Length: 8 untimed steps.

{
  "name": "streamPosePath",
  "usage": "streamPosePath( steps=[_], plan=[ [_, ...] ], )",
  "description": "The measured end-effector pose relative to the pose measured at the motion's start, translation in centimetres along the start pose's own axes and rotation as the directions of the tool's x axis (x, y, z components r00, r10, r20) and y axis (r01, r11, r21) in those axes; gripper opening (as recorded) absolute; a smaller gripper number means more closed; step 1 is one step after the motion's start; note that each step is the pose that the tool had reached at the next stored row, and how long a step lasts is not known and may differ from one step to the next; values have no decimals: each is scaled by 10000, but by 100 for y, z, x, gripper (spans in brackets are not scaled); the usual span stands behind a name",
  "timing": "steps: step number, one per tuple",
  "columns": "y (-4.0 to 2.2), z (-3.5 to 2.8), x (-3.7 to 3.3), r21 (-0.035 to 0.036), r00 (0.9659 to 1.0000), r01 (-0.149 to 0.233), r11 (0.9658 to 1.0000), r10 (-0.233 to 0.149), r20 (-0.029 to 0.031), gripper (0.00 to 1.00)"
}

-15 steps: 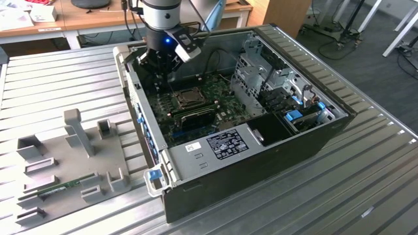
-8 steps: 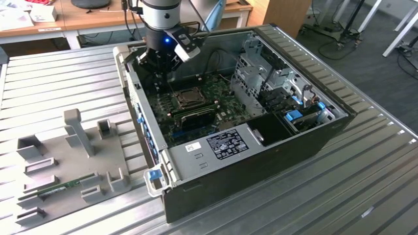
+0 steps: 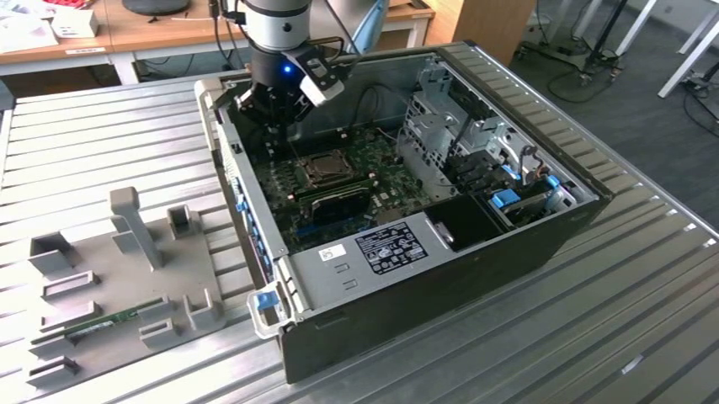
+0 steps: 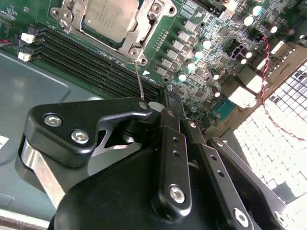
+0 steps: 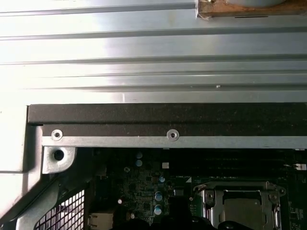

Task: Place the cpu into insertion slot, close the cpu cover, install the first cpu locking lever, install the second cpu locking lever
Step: 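Install the first cpu locking lever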

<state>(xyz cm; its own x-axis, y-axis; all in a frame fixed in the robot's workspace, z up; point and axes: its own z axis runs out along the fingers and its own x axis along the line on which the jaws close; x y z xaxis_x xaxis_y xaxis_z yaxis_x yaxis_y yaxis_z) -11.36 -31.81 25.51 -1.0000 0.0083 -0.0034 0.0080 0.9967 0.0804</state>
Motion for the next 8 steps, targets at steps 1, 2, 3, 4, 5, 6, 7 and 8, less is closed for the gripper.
streamPosePath(
  steps=[1, 2, 3, 4, 5, 6, 7, 8],
  plan=[
    [1, 1, -1, -2, 10000, -1, 10000, 1, 0, 10],
    [2, 1, -4, -5, 10000, -2, 10000, 2, 0, 10],
    [2, 1, -8, -6, 10000, -1, 10000, 1, -1, 10],
    [2, 1, -14, -8, 10000, 0, 10000, 0, 0, 10],
    [2, 2, -20, -11, 10000, -1, 10000, 1, 0, 10],
    [2, 2, -28, -13, 10000, -1, 10000, 1, 0, 10],
    [2, 2, -34, -14, 10000, -1, 10000, 1, -1, 10],
    [2, 2, -40, -14, 10000, -1, 10000, 1, -1, 10]
  ],
)
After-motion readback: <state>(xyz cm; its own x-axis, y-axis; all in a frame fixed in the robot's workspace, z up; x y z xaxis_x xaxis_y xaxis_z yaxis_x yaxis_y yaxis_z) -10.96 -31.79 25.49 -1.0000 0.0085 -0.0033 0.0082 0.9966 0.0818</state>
